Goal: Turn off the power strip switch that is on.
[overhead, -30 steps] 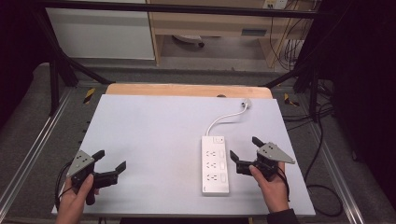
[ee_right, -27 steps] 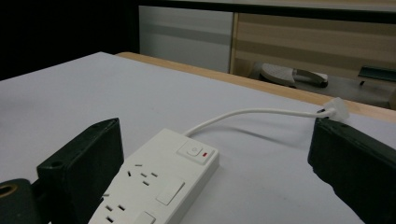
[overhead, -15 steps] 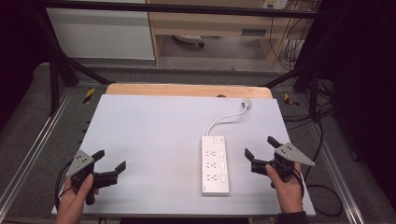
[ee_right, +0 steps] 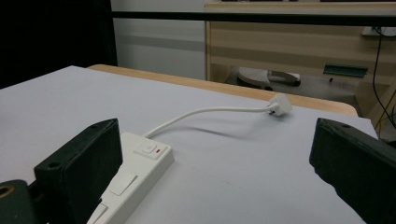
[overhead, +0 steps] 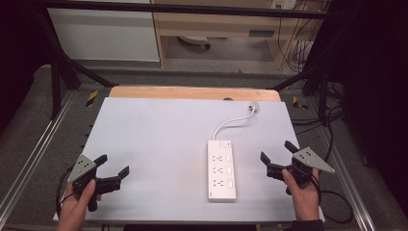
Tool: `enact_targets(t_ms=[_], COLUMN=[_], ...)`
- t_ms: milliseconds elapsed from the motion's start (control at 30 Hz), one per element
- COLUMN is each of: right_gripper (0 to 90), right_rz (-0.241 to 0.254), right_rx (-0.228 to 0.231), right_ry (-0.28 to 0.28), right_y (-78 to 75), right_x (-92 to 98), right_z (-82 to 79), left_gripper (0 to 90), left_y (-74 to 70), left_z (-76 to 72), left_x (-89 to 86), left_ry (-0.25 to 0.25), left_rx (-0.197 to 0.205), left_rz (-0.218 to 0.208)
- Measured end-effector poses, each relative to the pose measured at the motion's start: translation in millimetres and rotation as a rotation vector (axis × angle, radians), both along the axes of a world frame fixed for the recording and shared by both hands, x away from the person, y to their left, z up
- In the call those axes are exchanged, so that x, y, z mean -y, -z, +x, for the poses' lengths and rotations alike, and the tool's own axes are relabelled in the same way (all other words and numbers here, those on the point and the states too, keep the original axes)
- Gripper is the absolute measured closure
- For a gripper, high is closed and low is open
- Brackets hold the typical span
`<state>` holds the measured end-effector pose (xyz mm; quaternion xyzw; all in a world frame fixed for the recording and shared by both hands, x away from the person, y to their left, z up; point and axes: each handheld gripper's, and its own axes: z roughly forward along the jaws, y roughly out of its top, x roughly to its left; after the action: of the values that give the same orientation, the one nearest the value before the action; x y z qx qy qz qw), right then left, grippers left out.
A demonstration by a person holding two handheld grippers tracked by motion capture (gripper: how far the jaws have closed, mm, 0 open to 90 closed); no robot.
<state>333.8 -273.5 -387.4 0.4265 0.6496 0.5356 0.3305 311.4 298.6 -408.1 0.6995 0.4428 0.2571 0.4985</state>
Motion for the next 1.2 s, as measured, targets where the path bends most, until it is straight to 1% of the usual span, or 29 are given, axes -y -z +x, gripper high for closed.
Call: enact_targets(t_ms=[133,300,400,533,633,700,900,1100,1200], right_gripper=[2.7,2.0,1.8,1.7,1.8,1.6,2.0,2.1,2.1], right_rz=[-0.008,-0.001,-0.003,-0.016,-0.016,-0.004,-0.024,-0.031,-0.044], right_rx=[-0.004,-0.005,-0.017,-0.046,-0.069,-0.096,-0.171,-0.203,-0.222], right_ry=[0.017,0.038,0.047,0.051,0.041,0.028,0.025,0.029,0.022], right_y=[0.4,1.1,3.5,10.2,14.9,19.2,31.0,36.5,39.7], right_x=[6.0,14.8,19.7,24.1,24.6,25.0,24.3,24.2,23.3], right_z=[-1.3,-3.3,-3.9,-3.6,-1.1,0.9,6.9,10.0,12.1], left_gripper=[5.6,5.5,5.5,5.5,5.5,5.5,5.5,5.5,5.5], left_y=[0.0,-0.2,-0.2,-0.2,-0.1,-0.3,-0.4,-0.4,-0.3], left_z=[0.0,-0.2,-0.2,-0.2,-0.2,-0.4,-0.4,-0.4,-0.3], left_x=[-0.2,-0.4,-0.7,-0.7,-0.7,-1.1,-1.1,-1.2,-0.7], left_ry=[-0.001,-0.003,-0.005,-0.005,-0.006,-0.006,-0.006,-0.006,-0.006], left_rx=[0.0,0.002,0.002,0.001,0.001,0.0,0.0,0.0,0.002], left_rz=[0.0,-0.002,-0.004,-0.005,-0.004,-0.003,-0.003,-0.003,-0.004])
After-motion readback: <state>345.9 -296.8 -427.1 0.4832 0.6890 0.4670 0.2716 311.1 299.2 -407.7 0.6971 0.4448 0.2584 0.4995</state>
